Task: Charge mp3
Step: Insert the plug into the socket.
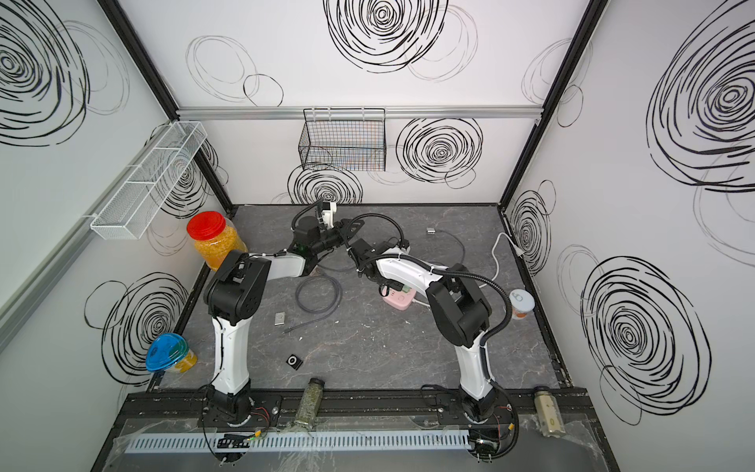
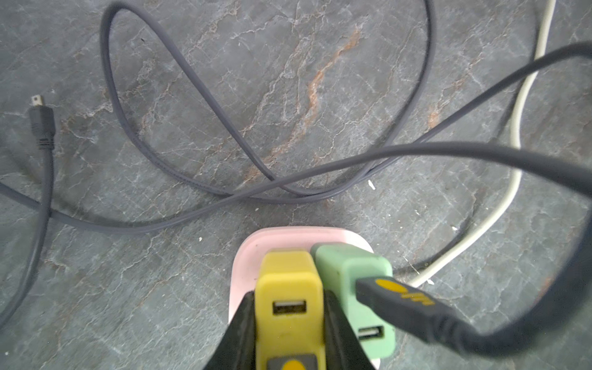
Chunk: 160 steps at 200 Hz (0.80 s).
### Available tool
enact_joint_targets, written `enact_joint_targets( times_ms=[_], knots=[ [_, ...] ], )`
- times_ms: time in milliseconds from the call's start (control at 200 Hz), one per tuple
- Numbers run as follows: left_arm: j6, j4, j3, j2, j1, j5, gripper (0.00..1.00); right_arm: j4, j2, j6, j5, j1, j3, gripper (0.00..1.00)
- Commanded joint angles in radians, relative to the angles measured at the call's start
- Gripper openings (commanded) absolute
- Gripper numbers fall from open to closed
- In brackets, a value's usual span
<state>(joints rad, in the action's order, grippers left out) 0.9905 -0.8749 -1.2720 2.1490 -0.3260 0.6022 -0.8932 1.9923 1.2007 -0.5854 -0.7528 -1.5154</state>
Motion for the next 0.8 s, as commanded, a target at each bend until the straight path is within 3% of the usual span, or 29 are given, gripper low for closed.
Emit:
enact_joint_targets(
  times_ms=[0,555,796],
  knots=[
    [-0.021,-0.029,-0.024,-0.007,0.008,0.008,0.51,-0.014,0.013,0.023,0.017,0.015,0.04,0.0],
    [-0.105,0.161,-0.046,-0.089,0.002,-0.012,0.51,0.003,0.059,0.035,0.185,0.053,0.12,0.0],
    [-0.339,0.507,-0.097,-0.139,-0.035,-0.124,0.54,-0.004,0.102,-0.039,0.211,0.053,0.065,0.01]
  ],
)
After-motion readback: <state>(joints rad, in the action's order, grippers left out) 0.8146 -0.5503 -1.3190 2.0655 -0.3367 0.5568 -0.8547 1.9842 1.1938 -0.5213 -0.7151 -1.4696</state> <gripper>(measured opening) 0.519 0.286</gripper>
